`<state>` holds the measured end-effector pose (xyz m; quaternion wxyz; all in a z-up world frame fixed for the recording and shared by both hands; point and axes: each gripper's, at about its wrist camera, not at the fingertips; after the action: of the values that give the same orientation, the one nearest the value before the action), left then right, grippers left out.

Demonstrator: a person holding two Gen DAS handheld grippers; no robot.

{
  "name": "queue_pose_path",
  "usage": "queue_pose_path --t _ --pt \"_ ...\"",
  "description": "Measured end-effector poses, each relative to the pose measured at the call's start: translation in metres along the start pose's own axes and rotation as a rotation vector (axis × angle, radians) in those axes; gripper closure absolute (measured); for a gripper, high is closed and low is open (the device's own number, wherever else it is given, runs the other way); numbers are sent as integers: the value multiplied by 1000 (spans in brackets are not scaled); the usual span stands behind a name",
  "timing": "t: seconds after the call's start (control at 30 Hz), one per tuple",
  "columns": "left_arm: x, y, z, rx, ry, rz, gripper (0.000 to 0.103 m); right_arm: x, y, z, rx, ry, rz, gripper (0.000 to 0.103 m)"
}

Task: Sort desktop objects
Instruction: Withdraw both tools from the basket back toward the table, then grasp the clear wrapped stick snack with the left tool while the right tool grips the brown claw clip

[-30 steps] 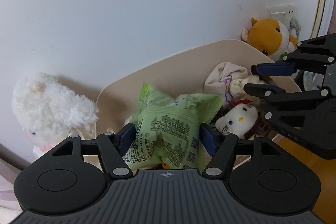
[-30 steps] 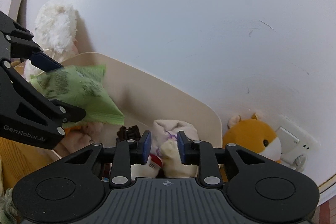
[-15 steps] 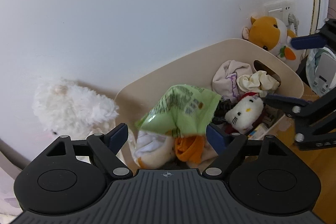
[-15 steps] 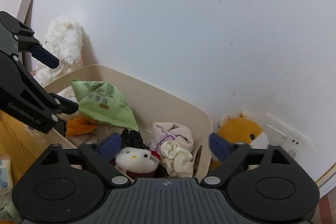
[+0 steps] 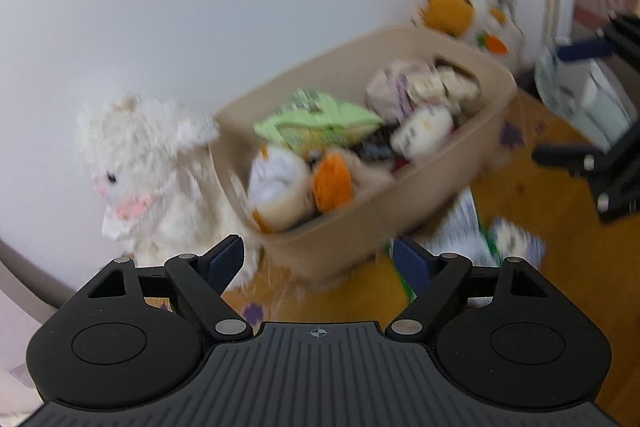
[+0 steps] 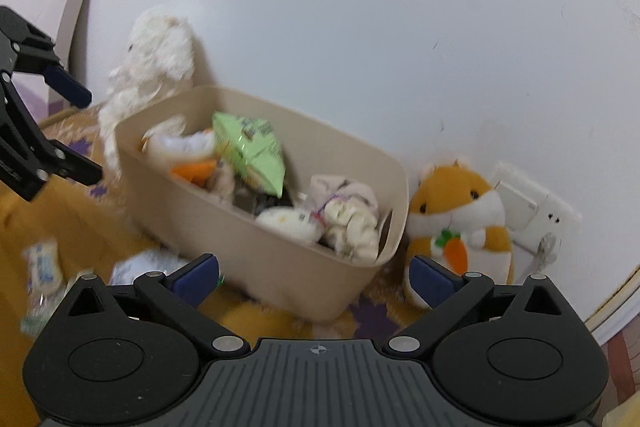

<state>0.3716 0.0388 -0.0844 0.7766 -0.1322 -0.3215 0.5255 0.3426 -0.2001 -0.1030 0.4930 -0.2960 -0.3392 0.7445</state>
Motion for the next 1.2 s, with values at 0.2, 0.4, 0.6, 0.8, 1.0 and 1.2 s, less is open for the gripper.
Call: queue_pose_path --t 0.2,0.4,0.6,0.8,1.0,1.2 --pt "-13 29 1 71 62 -114 20 3 26 7 49 -14 5 0" --pt "-27 49 2 98 88 -212 20 10 42 10 88 -33 9 0" --pt "-37 68 -3 141 116 -330 20 25 59 15 122 -81 -24 0" --pt "-43 85 -12 165 110 -412 20 46 74 11 190 -46 -173 10" --pt "-45 89 -18 149 123 -452 20 57 85 -6 256 -16 -325 21" --pt "-52 91 -26 135 134 -502 20 66 88 -21 303 -2 -312 29"
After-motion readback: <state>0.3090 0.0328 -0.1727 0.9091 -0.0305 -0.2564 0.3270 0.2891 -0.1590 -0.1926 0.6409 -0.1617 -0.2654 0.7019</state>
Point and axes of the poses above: each gripper's, at about its wrist camera, not at the fingertips, and z roughly against the way its jaws point, x to its left, y to its underside, and after that the axes turned 12 degrees about -z, right-handed
